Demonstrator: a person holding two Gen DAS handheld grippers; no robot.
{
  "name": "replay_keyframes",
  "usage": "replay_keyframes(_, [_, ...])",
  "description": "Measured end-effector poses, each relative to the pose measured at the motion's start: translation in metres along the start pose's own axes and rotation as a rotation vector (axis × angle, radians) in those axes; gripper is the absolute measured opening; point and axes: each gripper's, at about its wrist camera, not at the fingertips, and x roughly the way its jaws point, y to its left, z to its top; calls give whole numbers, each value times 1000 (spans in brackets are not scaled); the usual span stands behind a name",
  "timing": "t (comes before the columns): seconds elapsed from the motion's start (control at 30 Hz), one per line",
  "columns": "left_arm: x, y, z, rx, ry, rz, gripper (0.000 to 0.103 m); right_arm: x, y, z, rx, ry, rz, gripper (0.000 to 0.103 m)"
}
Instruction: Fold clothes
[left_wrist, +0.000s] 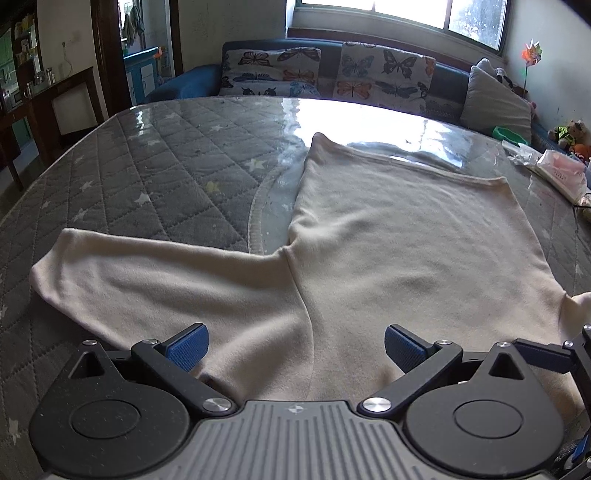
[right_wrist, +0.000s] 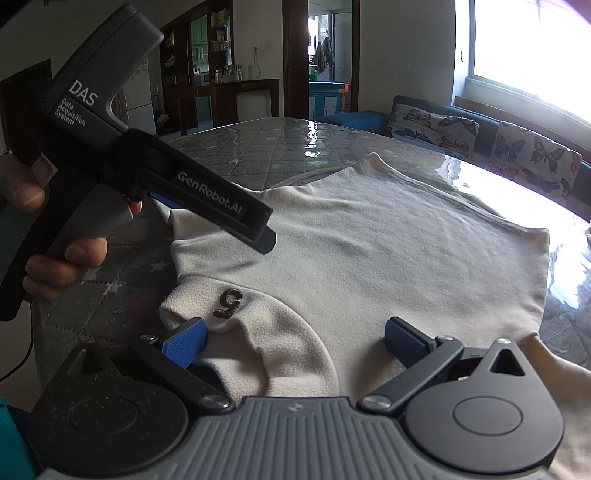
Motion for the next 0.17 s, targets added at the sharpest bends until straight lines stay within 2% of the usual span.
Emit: replay_keyframes(0.17, [2, -4, -3, 21, -1, 16, 103, 0, 0, 0, 0, 0, 0, 103])
